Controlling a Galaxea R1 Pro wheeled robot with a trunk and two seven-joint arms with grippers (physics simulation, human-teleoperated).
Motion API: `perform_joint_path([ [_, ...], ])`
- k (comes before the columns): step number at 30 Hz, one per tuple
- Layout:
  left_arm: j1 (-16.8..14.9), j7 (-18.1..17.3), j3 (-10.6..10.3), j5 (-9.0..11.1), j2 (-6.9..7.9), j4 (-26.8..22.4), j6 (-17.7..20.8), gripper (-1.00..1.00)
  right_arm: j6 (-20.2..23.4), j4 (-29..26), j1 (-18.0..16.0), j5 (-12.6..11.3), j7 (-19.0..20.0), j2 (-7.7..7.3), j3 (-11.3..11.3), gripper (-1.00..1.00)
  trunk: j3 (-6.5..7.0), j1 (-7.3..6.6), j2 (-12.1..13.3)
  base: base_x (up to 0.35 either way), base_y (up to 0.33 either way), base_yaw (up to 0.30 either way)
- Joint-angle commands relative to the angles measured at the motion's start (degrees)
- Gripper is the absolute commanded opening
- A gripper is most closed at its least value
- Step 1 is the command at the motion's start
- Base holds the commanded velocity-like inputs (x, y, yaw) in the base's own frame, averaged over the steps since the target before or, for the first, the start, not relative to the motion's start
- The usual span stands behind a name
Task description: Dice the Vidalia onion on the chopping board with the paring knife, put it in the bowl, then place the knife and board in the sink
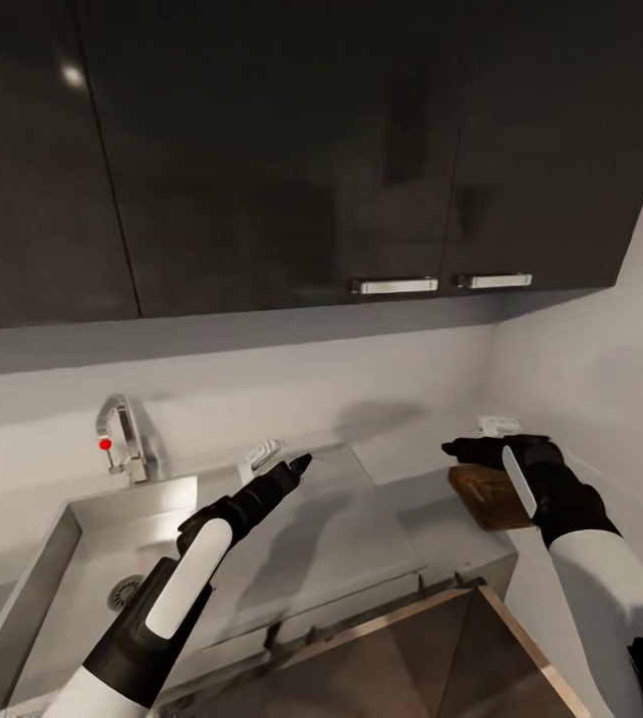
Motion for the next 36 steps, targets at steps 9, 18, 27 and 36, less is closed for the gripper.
perform_joint_path([
  [9,0.0,0.4,0.0,0.5,0.06,-0.4,-0.1,1.0,0.3,-0.1,0.1,0.0,0.2,-0.01,0.0,1.0,-0.03,0.02,0.0,0.047,-0.043,0.255],
  [18,0.1,0.5,0.0,0.5,-0.01,-0.4,-0.2,1.0,0.2,-0.4,0.4,0.1,0.3,-0.07,0.5,1.0,-0.03,0.02,0.0,0.259,-0.219,0.023],
  [27,0.3,0.5,0.0,0.5,-0.01,-0.4,-0.3,1.0,0.2,-0.6,0.7,0.1,0.3,-0.01,0.6,1.0,0.02,0.02,0.0,0.133,-0.08,0.06],
  [36,0.3,0.5,-0.1,0.5,-0.06,-0.5,-0.2,1.0,0.0,0.4,0.6,0.1,0.4,-1.06,0.0,1.0,0.05,0.02,0.0,0.006,-0.003,0.079],
])
